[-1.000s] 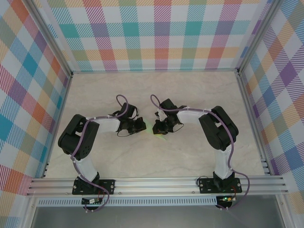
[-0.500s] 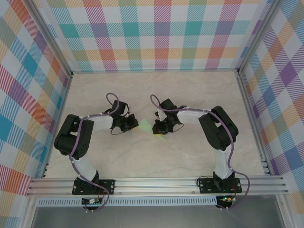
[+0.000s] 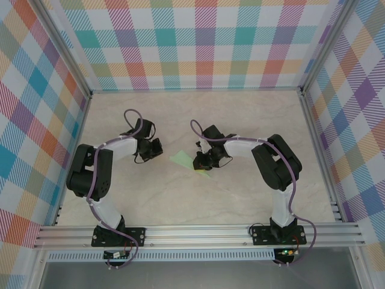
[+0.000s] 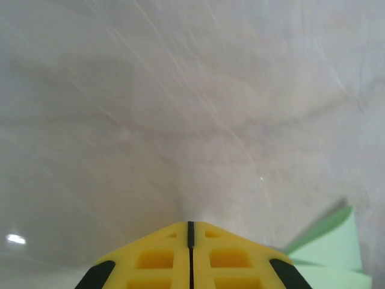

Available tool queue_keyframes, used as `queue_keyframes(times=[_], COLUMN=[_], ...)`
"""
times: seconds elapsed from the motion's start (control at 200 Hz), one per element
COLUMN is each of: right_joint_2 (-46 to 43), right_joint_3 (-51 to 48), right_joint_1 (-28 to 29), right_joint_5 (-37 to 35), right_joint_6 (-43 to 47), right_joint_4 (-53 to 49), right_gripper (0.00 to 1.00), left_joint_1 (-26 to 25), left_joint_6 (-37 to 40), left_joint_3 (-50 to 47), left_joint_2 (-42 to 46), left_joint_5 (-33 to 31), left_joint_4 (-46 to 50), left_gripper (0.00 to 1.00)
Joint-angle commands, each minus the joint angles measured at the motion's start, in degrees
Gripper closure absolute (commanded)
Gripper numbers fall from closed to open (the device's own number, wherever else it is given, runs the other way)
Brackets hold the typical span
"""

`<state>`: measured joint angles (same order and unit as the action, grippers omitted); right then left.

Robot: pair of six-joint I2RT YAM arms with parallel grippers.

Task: Fold a paper plane with a square sheet of paper (pick it up from the middle)
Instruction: Fold the wing for the fifth time at the center of the table.

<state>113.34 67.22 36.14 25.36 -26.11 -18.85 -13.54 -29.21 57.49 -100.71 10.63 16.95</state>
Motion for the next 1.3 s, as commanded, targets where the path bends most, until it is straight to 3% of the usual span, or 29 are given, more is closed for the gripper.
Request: queue_keyframes(times=[0.0,0.145,0.34,0.575,0.815,1.295], right_joint_2=[1.8,1.9,1.0,-0.3,-0.8,-3.0], right_joint_3=[-2.4,-2.4,-3.1,-4.5,-5.6,-0.7], right_joint_1=[-0.5,-0.5,-0.5,-0.4,-0.3,1.8], right_joint_5=[-4.9,-2.7,0.2,2.5,2.8,2.2], right_joint_6=[1.1,2.0,2.9,4.3,4.6,4.9], right_joint_4=[-6.0,-5.6,-4.9,-5.1,-4.9,-5.4], right_gripper=[0.87,0.87,0.87,0.87,0.87,0.88], left_joint_1=[0.8,-2.1,-7.3,-12.4,-13.7,-13.7], left_joint_6=[2.3,-0.4,-9.1,-12.4,-12.9,-11.9], left_joint_3=[1.0,-3.2,-12.8,-15.8,-14.2,-12.3], left_joint_2=[3.3,10.1,12.1,8.2,2.8,1.0], left_joint_5=[-1.2,6.0,14.4,14.1,14.1,9.2], left_joint_4=[4.3,-0.5,-17.0,-24.7,-27.3,-20.8], left_gripper=[0.92,0.91,0.91,0.91,0.92,0.94])
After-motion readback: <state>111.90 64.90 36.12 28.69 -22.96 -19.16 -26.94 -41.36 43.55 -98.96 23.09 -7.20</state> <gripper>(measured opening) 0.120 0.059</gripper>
